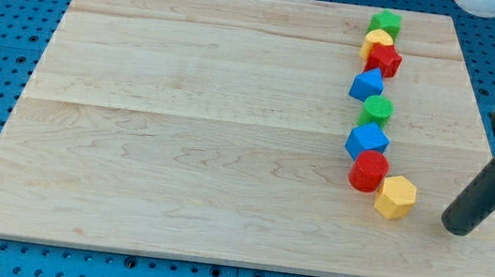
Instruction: Move red star towards center
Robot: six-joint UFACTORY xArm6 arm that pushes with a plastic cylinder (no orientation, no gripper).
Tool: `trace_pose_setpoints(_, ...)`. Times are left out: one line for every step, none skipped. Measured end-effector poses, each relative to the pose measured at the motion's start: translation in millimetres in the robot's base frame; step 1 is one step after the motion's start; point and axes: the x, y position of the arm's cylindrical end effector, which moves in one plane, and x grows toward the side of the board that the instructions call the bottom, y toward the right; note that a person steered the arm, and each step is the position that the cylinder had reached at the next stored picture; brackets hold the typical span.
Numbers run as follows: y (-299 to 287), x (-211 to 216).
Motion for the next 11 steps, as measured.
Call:
trace_pose_setpoints(-2.2,3.7)
trace_pose_setpoints(-5.2,5.9)
trace_pose_setpoints(-2.9,29.2)
trace_pose_setpoints(-22.6,49.5)
trace_pose_setpoints(-44.2,55.5)
trace_pose_setpoints(-54.3,55.5)
trace_pose_setpoints(-54.9,57.4)
trace_pose_setpoints(-54.9,57.4)
trace_pose_setpoints(-54.9,57.4)
trace_pose_setpoints(-51.8,60.2)
trace_pose_setpoints(-46.1,59.1)
